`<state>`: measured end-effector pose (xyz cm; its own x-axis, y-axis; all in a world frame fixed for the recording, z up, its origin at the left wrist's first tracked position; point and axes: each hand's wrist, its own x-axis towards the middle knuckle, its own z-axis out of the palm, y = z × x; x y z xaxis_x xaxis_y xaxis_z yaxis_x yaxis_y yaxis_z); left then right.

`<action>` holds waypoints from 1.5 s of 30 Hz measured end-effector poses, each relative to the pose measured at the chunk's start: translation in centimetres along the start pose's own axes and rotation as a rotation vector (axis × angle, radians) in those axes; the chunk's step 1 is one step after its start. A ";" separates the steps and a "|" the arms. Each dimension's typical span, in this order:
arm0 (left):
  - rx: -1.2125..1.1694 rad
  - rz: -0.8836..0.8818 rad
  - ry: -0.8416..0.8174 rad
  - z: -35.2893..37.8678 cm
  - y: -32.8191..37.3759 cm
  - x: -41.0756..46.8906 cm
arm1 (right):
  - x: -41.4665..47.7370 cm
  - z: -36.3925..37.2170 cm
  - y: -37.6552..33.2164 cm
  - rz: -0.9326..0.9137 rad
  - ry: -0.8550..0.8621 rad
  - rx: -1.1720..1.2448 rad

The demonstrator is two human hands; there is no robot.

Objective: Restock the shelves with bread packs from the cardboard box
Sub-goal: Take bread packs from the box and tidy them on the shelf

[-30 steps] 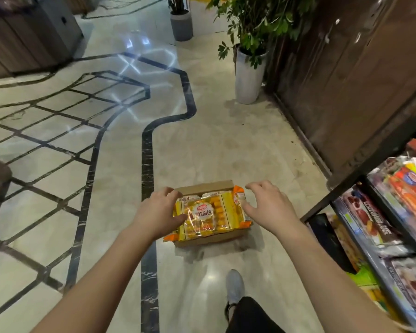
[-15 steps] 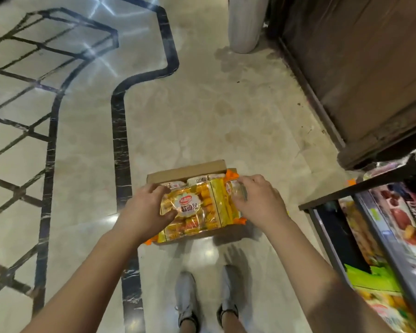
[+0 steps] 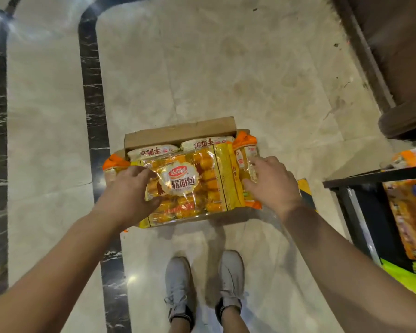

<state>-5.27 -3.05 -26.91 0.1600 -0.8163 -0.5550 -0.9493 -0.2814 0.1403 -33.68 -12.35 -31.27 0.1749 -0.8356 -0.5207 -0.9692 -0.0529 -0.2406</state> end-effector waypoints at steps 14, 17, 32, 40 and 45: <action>0.016 -0.016 -0.060 6.3 -2.1 5.1 | 7.3 6.5 3.1 0.216 -0.118 0.107; 0.012 -0.031 -0.059 6.5 -2.4 5.4 | 8.1 7.8 3.8 0.270 -0.157 0.183; -0.033 -0.031 -0.047 7.5 -2.1 6.5 | 9.3 8.9 2.7 0.310 -0.074 0.254; -0.089 -0.049 -0.069 7.9 -2.8 5.3 | 7.8 8.4 2.0 0.282 0.056 0.147; -0.158 -0.076 -0.071 7.6 -3.4 4.7 | 6.0 6.1 1.8 0.298 0.169 0.185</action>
<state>-3.32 -2.10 -36.28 0.2046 -0.7538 -0.6245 -0.8800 -0.4211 0.2200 -33.28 -14.14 -39.77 -0.1557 -0.8787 -0.4513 -0.9227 0.2925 -0.2512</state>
